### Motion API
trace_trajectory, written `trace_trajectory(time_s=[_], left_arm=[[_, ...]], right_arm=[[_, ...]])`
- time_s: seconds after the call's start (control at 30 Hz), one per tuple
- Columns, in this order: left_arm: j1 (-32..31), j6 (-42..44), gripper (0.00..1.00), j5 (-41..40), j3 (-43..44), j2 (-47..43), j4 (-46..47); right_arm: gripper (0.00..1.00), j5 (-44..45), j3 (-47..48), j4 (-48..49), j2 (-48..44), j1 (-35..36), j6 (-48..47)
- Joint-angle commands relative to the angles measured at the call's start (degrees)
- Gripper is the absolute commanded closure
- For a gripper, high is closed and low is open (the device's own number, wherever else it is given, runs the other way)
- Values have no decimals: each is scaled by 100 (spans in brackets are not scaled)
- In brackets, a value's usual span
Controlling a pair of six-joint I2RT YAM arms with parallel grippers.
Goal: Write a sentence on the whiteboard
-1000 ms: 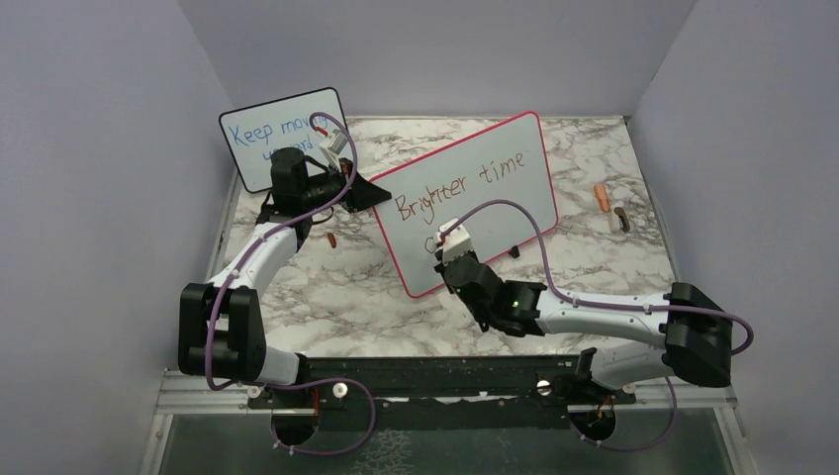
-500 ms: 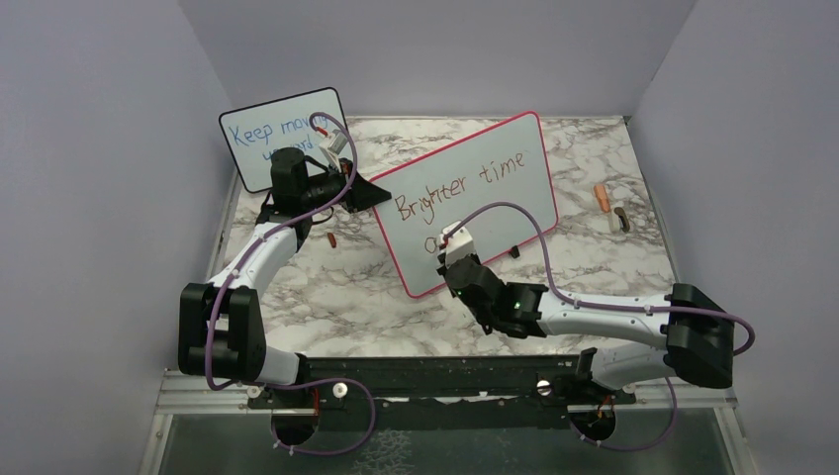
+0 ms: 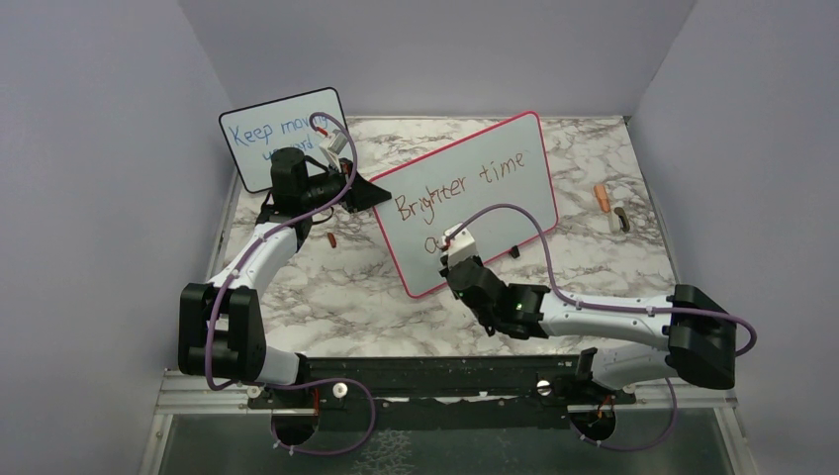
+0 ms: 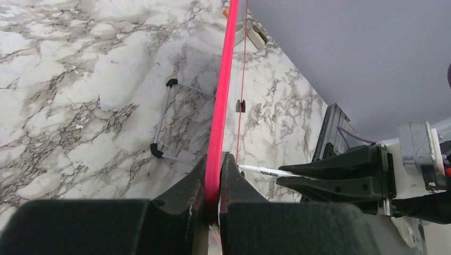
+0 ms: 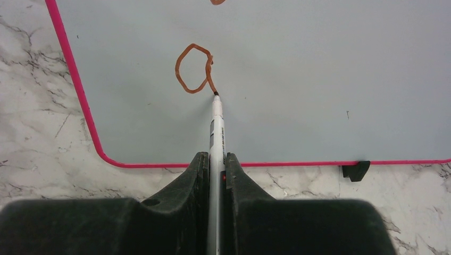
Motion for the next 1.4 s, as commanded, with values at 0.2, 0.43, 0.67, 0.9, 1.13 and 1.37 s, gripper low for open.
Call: trace_trajectory(time_s=[0.2,0.43,0.67,0.9,1.13,1.37], left_arm=[[-17,448,100,-706,-97,109,-465],[-12,448,100,-706,-99,108,-468],[-16,448,100,-696,-90,112,-468],[-13,448,100,-690,-79,130,-468],[-12,448,100,-688,-80,141,-467],[-14,448,100,-679,-77,135,-468]], right_arm=[[99,108,-89,138,-345,-34,-51],[99,83,10,605,-488,-128,-315],[99,-71,172,815,-281,-305,-455],[99,-311,327,945,-173,-374,-547],[99,-395,404,1025,-100,-391,-593],[99,-391,416,983,13,-457,-552]])
